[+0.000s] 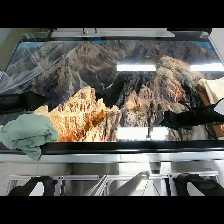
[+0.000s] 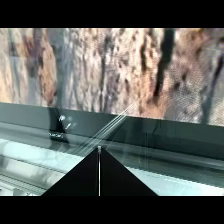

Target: Fold the shirts.

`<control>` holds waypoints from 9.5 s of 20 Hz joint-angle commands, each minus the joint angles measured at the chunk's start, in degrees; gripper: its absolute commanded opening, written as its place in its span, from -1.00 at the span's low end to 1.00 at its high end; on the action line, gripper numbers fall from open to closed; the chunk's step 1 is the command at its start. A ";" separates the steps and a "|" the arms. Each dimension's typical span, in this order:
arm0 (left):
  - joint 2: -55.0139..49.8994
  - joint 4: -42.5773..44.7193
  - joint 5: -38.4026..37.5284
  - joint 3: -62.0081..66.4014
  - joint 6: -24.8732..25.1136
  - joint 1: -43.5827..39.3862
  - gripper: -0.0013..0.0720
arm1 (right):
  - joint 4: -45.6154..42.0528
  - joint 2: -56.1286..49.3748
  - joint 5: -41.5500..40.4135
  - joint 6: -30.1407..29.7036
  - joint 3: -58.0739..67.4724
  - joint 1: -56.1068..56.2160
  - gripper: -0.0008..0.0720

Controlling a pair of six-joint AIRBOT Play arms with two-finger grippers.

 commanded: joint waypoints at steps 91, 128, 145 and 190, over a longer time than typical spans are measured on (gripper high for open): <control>-32.96 -8.87 17.20 -9.01 -16.94 -53.79 0.96 | 3.58 -27.23 -10.10 -21.31 12.57 -16.11 0.34; -5.05 -9.05 -1.25 5.05 -14.29 -14.53 -0.93 | 51.28 -28.20 14.36 -41.99 32.46 -20.06 -0.94; 5.11 -11.28 -7.28 43.01 -8.17 11.91 -0.92 | 36.98 9.99 -8.72 -42.49 37.44 -23.74 -0.94; -53.51 13.57 -11.80 14.12 2.62 4.83 -0.17 | 31.15 -0.85 0.02 -35.71 -13.92 -31.32 -0.94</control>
